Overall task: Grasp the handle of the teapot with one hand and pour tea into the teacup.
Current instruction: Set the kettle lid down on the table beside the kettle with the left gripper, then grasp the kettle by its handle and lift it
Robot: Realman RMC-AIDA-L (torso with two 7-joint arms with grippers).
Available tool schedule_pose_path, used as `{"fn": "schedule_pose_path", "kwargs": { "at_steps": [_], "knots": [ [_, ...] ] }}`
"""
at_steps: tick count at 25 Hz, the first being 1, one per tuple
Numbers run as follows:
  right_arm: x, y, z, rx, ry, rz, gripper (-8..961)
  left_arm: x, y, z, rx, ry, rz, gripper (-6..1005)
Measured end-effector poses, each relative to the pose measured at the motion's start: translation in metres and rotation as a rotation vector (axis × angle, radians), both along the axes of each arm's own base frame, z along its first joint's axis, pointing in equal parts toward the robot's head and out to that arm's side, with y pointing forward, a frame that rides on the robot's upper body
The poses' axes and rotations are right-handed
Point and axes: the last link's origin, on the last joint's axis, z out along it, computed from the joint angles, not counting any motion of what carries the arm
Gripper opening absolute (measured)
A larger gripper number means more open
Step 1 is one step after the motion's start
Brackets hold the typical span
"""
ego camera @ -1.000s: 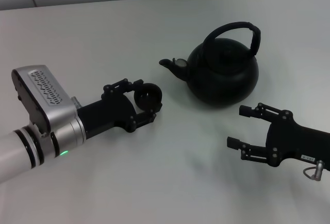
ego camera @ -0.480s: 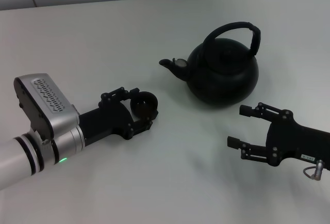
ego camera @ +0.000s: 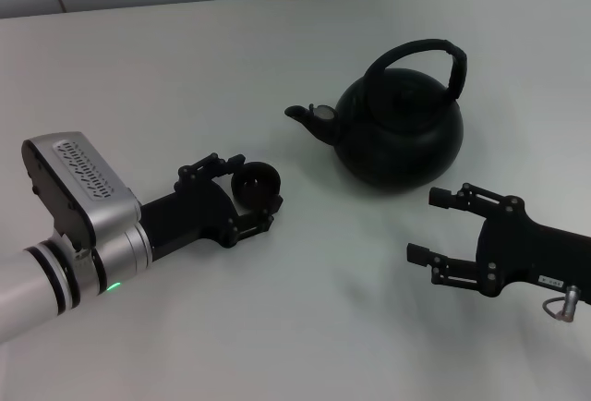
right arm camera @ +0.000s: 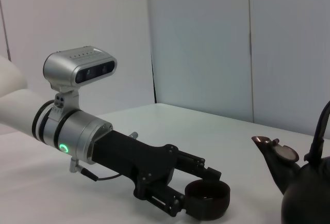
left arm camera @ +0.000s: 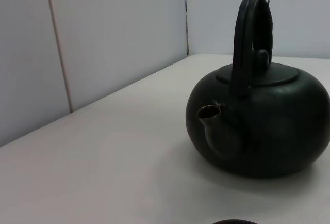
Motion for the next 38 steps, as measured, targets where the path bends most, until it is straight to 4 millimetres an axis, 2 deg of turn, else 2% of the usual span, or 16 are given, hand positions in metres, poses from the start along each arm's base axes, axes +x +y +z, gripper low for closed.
{"fn": "schedule_pose_path", "kwargs": {
  "at_steps": [6,11,14,17,24,28,32,38],
  "knots": [
    [-0.001,0.001,0.000,0.000,0.000,0.004,783,0.000,0.000,0.000,0.002,0.001,-0.007,795],
    [-0.001,0.001,0.000,-0.001,-0.001,0.005,781,0.002,-0.001,0.001,0.002,-0.011,-0.014,862],
    [-0.001,0.001,0.000,-0.001,-0.001,0.005,779,0.001,-0.005,0.006,0.016,-0.055,-0.031,862],
    [0.001,0.002,0.000,0.003,-0.008,-0.004,778,-0.003,-0.011,0.016,0.035,-0.098,-0.042,862],
    [0.003,0.004,0.000,0.013,-0.018,-0.016,775,-0.045,-0.044,0.080,0.122,-0.231,-0.022,862],
    [0.002,0.005,0.001,0.018,-0.015,-0.017,773,-0.058,-0.066,0.103,0.130,-0.252,-0.031,862],
    [0.002,0.005,0.000,0.019,-0.013,-0.018,771,-0.066,-0.082,0.115,0.114,-0.261,-0.046,863],
    [0.002,0.005,0.000,0.018,-0.008,-0.020,768,-0.072,-0.090,0.117,0.042,-0.221,-0.067,863]
  ]
}}
